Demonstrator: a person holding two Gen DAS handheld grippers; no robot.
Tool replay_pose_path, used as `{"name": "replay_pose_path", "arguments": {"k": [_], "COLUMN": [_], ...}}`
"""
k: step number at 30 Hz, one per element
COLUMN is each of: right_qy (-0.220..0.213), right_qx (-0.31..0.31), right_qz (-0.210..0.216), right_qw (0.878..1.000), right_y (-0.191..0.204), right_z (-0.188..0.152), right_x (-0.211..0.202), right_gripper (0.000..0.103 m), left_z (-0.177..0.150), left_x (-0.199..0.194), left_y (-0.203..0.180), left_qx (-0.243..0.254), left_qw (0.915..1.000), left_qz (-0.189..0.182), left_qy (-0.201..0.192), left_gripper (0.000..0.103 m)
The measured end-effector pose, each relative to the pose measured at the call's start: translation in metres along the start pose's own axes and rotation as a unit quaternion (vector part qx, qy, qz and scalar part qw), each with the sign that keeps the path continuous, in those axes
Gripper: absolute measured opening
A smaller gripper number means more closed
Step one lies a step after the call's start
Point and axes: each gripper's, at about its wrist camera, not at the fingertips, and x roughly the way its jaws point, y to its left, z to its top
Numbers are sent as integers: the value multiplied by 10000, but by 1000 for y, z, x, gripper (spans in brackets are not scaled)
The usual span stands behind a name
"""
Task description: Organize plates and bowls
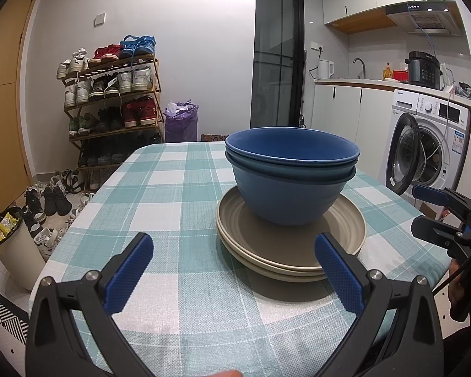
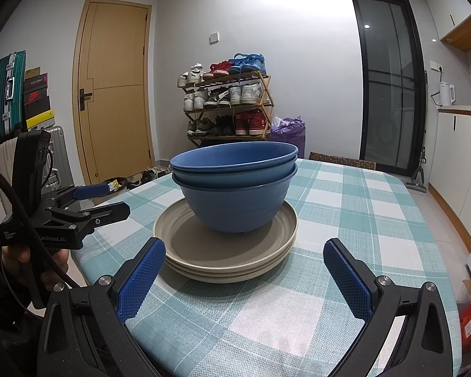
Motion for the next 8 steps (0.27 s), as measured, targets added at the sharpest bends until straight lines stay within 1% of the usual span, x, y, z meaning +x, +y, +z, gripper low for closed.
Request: {"name": "replay_pose_path", "arguments": {"k": [8], "right_qy": [-2], "right_qx": [-2], "right_qz": [1], "right_qw": [10000], "right_y": [0], "right_z": [0], "right_x": [0], "right_gripper": [102], "left_z": [0], "left_x": [1], "left_y": [0], "left_qx": [-14], "left_qw": [10000], "left_qz": [-33], "left_qy": [9], "left_gripper": [103]}}
